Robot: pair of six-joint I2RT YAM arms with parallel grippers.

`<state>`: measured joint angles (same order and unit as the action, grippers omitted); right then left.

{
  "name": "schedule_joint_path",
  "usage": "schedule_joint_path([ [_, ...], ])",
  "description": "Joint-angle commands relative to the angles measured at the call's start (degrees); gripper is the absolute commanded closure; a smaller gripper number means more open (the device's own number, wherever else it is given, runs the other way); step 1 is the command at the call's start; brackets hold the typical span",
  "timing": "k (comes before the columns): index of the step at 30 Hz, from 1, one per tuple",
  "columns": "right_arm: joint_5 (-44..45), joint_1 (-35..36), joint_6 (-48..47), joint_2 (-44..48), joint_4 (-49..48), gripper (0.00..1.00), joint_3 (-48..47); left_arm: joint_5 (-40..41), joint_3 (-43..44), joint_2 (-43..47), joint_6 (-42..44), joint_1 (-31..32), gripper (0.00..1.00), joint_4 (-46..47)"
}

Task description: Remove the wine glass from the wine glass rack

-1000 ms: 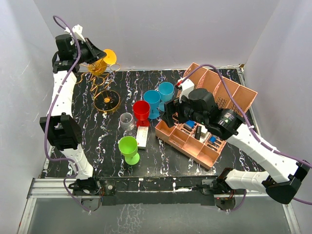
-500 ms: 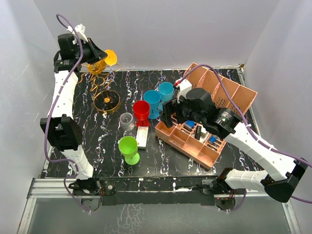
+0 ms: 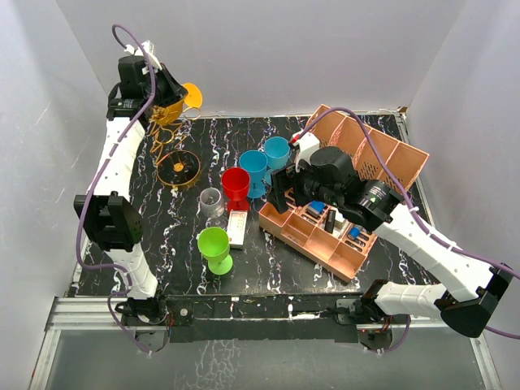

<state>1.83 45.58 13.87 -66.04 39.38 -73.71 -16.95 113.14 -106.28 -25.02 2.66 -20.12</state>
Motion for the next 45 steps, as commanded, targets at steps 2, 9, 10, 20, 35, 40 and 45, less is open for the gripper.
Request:
schedule_joint_path([
  [2,0.00,-0.34,0.42,1.36,-2.26,0.00,-2.39,6.71,2.58,2.28,0.15,4.07,1.00,-1.08],
  [9,0.15,-0.34,0.72,2.05,-2.09,0.00,-2.28,10.18,4.23,-0.69,-4.63,6.28,1.00,2.13],
  [10,0.31,-0.32,0.68,2.20,-2.11,0.00,-2.31,9.67,4.72,-1.37,-5.62,6.35,1.00,2.70],
  [20,0.16,-0.34,1.30,3.26,-1.98,0.00,-2.18,-1.33,12.44,-6.82,-17.24,8.08,1.00,7.89],
  [35,-4.03,-0.35,8.68,5.66,-4.47,0.00,2.10,-19.16,-16.00,17.39,-46.52,8.77,1.00,39.60],
  [40,-7.45,-0.40,12.38,5.34,-8.54,0.00,4.70,-18.70,-30.93,32.06,-55.74,9.24,1.00,47.40],
  [45,-14.66,-2.12,17.74,4.20,-17.65,0.00,7.17,-18.94,-43.64,42.40,-65.78,9.44,1.00,56.64],
])
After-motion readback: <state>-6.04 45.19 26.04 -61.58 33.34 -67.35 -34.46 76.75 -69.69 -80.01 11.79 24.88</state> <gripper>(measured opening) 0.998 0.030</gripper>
